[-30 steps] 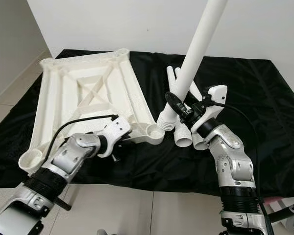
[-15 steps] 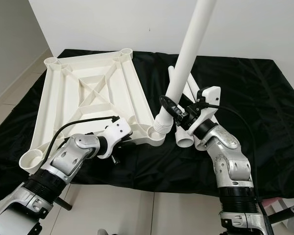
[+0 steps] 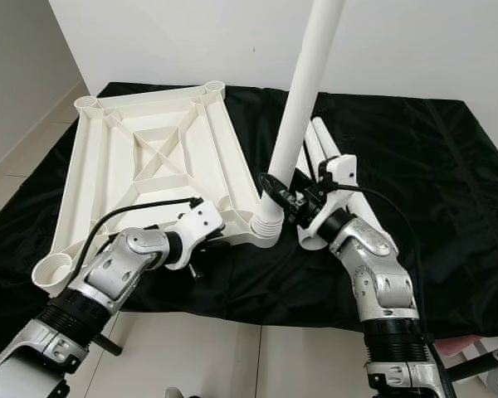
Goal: Building children table
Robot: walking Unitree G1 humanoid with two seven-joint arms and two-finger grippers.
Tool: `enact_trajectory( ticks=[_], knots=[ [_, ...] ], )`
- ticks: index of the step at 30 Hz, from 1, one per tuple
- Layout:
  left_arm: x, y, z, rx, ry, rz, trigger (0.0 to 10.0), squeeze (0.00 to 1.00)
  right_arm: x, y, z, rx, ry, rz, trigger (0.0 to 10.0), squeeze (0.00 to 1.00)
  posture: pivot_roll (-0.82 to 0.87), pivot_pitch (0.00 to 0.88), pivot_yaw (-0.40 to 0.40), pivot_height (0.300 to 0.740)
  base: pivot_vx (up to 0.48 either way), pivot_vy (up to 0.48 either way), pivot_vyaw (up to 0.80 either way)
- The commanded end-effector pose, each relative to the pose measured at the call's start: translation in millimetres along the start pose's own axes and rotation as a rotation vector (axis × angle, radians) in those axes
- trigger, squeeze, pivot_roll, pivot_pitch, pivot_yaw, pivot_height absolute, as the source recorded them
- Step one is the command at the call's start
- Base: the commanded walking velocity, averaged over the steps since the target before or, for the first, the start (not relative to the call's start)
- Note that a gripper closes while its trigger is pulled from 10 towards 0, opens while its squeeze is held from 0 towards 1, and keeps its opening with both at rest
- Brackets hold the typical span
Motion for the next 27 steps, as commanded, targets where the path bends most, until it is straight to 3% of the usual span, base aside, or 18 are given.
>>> enact_trajectory(
  ticks=[1,16,27],
  knots=[
    [2,8.1,0.5,-0.053,0.001,0.023,10.0,0.0,-8,-3.4,-0.1,0.017,-0.022,0.001,10.0,0.0,-0.12,0.102,0.056,0.74,0.0,0.0,0.0],
    [5,10.9,-0.3,-0.053,0.011,0.023,10.0,0.0,-28,1.0,-5.5,-0.012,-0.096,-0.049,10.0,0.0,-0.12,0.109,0.052,0.74,0.0,0.0,0.0],
    [5,11.3,-1.2,-0.055,0.009,0.018,10.0,0.0,-30,-2.9,-8.9,0.006,-0.109,-0.075,10.0,0.0,-0.12,0.116,0.055,0.74,0.0,0.0,0.0]
  ],
)
Point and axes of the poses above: a point about 5 cm out from each wrist's last joint towards the gripper, its own z axis pointing out of the wrist towards the gripper, its own x axis along the axis of the wrist's last joint, y = z × x, the point moved 2 cm from there along z, pointing out of the wrist towards the gripper, and after that the axes turned 1 degree about z, right-handed, at the moved point
